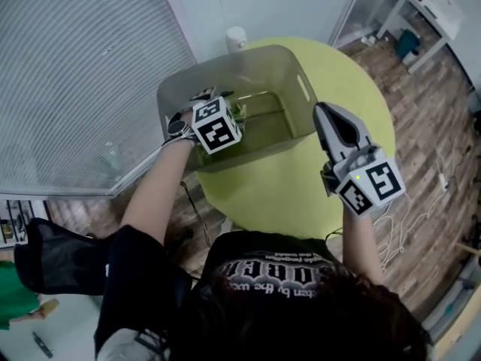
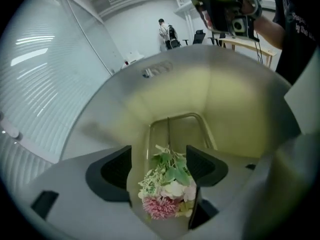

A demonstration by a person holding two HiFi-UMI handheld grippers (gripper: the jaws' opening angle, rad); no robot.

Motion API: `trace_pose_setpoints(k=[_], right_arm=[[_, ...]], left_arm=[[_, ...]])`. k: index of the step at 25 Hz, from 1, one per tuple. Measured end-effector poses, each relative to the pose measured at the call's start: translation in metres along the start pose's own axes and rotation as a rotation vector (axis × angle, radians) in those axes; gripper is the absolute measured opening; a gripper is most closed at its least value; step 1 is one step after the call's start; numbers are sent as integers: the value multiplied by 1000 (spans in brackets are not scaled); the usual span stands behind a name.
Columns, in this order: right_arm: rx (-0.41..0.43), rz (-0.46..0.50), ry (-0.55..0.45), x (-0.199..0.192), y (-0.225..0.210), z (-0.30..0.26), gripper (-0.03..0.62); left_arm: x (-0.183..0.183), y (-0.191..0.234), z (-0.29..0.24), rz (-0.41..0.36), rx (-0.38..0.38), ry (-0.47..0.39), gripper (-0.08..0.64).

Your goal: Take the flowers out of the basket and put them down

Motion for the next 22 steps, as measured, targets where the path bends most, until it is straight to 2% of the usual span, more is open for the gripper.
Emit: trace_pose_setpoints(k=[2,6,17,22], right_arm=[[-8,-1,2,-2,0,-2,29],[-17,-7,1,-3,-1,-2,29],[-35,-3,10,-6,-3,-1,29],[-37,0,12,-7,-2,-1,29]], left_arm=[[-11,0,-16,0,-42,46,337],[-23,2,-41,69,-107,60,339],[-55,-8,-93,48,-205,267,339],[-61,-10,-106,58,-233,293,339]])
Point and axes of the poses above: the fingertips, and each gripper's own axes: z backward along the fingers, y to its left, x out of its top, the point moved 6 cm from there along z, backward along the fingers, and after that the axes turned 10 degrees about -x, right-handed, at the moved point
